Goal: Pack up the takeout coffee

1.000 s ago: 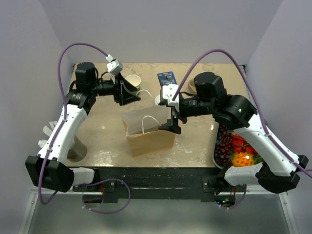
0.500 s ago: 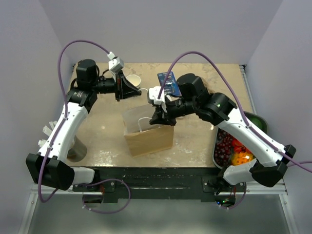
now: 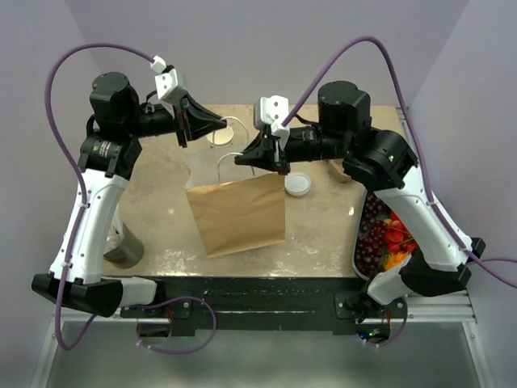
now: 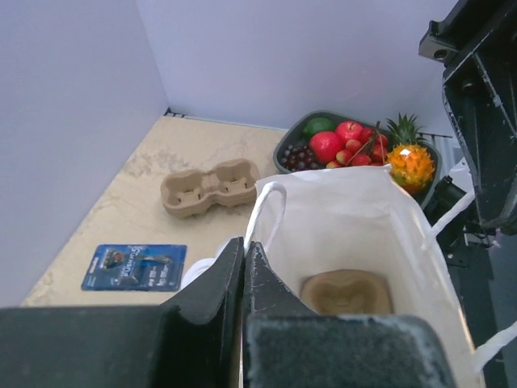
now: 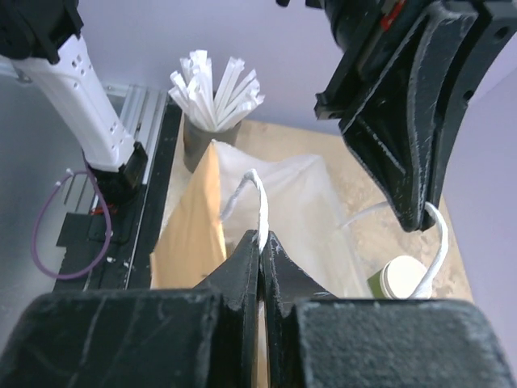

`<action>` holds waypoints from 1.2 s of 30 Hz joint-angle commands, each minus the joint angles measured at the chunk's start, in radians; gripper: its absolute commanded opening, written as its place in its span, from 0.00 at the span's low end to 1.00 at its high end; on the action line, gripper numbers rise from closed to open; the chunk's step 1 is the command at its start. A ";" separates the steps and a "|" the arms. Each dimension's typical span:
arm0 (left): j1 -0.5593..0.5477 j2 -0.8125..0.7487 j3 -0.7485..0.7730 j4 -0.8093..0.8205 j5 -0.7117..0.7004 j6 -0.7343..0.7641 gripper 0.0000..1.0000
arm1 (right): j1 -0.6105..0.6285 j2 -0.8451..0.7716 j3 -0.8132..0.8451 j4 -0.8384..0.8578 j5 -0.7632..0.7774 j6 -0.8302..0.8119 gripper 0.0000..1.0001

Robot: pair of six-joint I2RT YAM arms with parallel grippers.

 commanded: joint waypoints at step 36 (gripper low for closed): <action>0.025 -0.100 -0.124 0.018 -0.319 0.247 0.85 | 0.001 0.002 -0.319 0.139 0.147 -0.023 0.98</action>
